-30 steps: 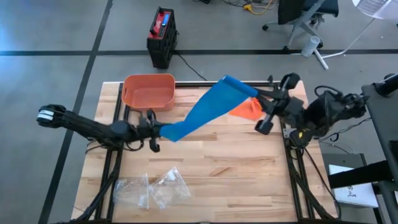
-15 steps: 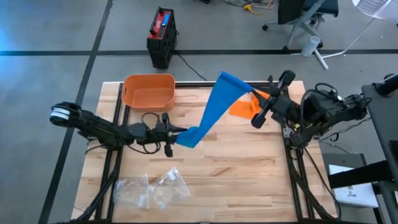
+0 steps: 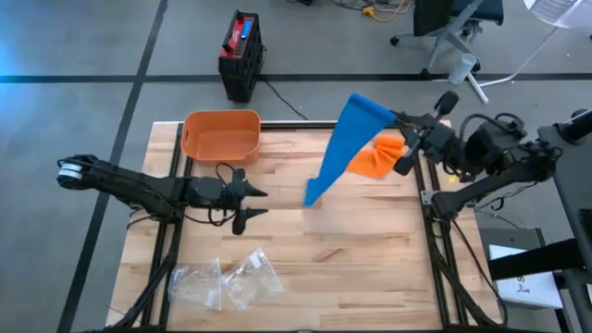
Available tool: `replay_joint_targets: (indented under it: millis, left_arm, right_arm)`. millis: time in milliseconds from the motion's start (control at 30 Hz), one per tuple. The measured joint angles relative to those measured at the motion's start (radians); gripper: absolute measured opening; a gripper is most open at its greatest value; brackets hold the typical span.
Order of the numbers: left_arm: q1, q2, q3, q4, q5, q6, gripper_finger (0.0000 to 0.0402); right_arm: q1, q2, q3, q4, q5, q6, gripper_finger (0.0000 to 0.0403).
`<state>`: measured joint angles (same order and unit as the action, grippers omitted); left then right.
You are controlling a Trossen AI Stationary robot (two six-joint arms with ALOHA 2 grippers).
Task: Roll bandage
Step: Roll the blue bandage
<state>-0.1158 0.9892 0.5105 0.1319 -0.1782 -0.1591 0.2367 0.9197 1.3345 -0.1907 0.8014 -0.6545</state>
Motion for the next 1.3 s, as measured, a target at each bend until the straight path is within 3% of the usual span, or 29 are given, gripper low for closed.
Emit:
replay_joint_targets:
  millis: [267,467,600,767,1033,1167,1300]
  left_arm:
    - [0.0,0.046,-0.046,0.312,-0.04,0.008,0.0256]
    - [-0.003,0.112,-0.046,0.604,-0.01,-0.011,0.0256]
    - [-0.015,0.211,-0.047,0.868,0.032,0.014,0.0248]
    - [-0.016,0.317,-0.044,1.155,0.032,0.089,0.0235]
    - [-0.055,0.346,-0.015,1.176,0.095,0.13,0.0215]
    - [-0.061,0.318,0.01,1.165,0.094,0.21,0.0216]
    - [-0.056,0.3,0.037,1.013,0.09,0.215,0.0224]
  right_arm:
    - [0.0,-0.074,0.04,-0.01,0.0,0.026,0.0003]
    - [0.0,-0.108,0.037,-0.295,-0.01,0.24,0.0003]
    - [0.0,-0.107,0.025,-0.376,-0.137,0.346,0.0003]
    - [0.0,-0.067,-0.012,-0.374,-0.258,0.328,0.0003]
    - [0.001,-0.001,-0.017,-0.247,-0.62,0.31,0.0003]
    - [0.0,0.017,-0.017,-0.125,-0.672,0.277,0.0003]
    - [0.0,0.019,-0.017,-0.08,-0.674,0.226,0.0003]
